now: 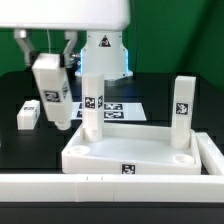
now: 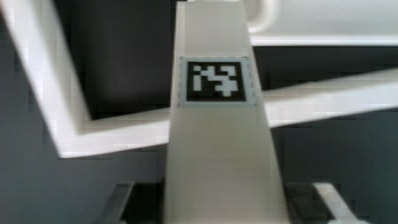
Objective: Assemble desk
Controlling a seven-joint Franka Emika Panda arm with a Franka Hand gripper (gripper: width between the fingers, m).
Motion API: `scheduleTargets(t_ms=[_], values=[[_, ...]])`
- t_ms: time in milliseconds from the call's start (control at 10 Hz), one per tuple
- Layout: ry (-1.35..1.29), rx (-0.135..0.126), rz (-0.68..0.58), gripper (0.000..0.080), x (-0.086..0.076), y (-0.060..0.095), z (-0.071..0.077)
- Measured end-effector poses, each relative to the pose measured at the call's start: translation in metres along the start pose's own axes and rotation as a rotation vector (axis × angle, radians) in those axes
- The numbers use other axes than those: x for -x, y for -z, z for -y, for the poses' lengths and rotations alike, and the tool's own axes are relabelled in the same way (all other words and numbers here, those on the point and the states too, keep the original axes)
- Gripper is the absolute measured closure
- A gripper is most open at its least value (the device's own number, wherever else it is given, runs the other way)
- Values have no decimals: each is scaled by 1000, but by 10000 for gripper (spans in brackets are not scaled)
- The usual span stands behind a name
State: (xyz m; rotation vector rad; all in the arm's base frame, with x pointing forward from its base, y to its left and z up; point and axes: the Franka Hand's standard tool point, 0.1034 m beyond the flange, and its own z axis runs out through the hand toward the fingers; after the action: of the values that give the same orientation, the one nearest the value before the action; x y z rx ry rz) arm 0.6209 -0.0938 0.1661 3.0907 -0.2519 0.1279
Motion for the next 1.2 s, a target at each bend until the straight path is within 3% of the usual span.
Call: scheduleTargets(t_ms=[300,700,1000,1200], values=[[-9,-4,4,509,1,-2,2],[-131,-40,-12,509,-2,14,84],[-138,-43,-123,509,-6,4,88],[-130,-53,-258,509,-16,6,94]])
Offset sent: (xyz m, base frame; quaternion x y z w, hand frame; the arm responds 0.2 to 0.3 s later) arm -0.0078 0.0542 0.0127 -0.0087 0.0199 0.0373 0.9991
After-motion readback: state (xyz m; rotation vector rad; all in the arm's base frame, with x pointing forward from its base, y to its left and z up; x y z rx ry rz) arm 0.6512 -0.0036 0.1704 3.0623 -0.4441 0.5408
